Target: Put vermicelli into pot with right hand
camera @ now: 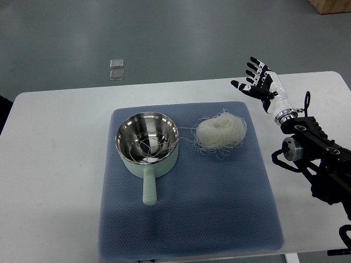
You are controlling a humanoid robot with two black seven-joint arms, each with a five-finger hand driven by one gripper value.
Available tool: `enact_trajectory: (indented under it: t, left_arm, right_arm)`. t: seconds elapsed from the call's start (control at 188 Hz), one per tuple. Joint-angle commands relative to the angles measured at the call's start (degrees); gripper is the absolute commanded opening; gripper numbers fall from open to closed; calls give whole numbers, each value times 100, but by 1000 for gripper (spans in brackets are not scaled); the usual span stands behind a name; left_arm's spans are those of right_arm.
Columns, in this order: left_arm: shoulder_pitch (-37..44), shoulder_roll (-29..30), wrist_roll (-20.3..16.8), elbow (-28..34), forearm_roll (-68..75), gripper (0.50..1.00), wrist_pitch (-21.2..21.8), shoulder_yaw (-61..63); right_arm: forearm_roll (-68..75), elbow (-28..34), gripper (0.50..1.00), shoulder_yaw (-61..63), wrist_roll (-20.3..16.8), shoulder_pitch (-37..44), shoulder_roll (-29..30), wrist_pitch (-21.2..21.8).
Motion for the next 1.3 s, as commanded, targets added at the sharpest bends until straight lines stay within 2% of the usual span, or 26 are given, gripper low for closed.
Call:
enact_trajectory:
  t: [0.0,0.648,0.807,1.296]
  left_arm:
    - [0,0,0,1,9,1000,0,4]
    - [0,0,0,1,0,1000,0,-31]
    - [0,0,0,1,0,1000,0,-22]
    - [0,0,0,1,0,1000,0,-31]
  right_arm:
    - [0,5,930,-8,-2,-6,-8,9]
    - [-9,32,930,-43,-19,-6,-26,36]
    - [-9,32,930,-43,7,-6,-61,229]
    - [-35,32,930,-131,7,20,-96,273]
